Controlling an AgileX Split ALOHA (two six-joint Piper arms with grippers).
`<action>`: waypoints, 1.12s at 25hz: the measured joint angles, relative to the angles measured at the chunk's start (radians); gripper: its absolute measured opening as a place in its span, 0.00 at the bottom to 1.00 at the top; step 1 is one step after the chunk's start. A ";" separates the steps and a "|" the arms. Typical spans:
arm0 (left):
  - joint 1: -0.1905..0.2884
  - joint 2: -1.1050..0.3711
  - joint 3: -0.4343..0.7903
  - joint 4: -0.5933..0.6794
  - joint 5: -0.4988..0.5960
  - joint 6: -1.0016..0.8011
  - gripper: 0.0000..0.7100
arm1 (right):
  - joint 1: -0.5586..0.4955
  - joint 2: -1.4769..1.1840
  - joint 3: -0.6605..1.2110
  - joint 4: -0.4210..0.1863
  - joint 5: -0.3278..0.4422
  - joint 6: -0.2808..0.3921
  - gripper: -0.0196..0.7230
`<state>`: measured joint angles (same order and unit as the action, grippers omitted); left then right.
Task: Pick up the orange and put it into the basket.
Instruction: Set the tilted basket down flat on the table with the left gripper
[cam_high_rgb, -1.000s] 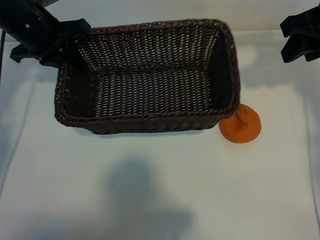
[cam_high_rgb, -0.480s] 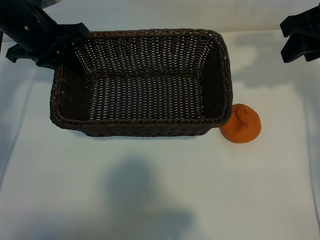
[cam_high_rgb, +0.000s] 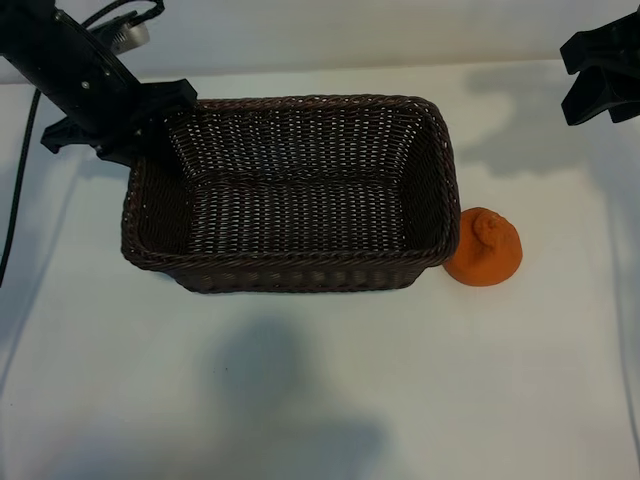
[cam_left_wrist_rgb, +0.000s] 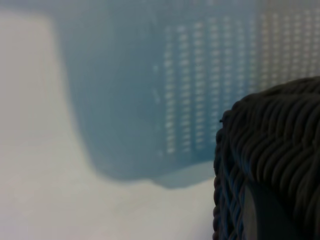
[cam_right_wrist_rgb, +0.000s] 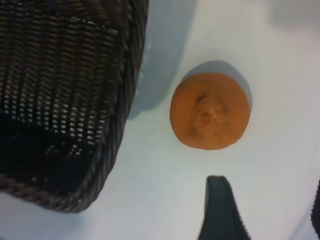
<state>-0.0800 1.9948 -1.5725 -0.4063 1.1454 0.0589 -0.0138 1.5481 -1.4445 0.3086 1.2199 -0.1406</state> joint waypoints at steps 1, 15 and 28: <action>0.000 0.007 0.000 0.000 -0.008 0.000 0.22 | 0.000 0.000 0.000 0.000 0.000 0.000 0.61; 0.000 0.043 0.000 -0.001 -0.106 0.043 0.22 | 0.000 0.000 0.000 0.000 0.000 0.000 0.61; -0.015 0.108 0.000 -0.005 -0.142 0.055 0.22 | 0.000 0.000 0.000 0.000 0.000 0.000 0.61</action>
<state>-0.0954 2.1029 -1.5725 -0.4113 1.0030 0.1138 -0.0138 1.5481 -1.4445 0.3086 1.2199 -0.1406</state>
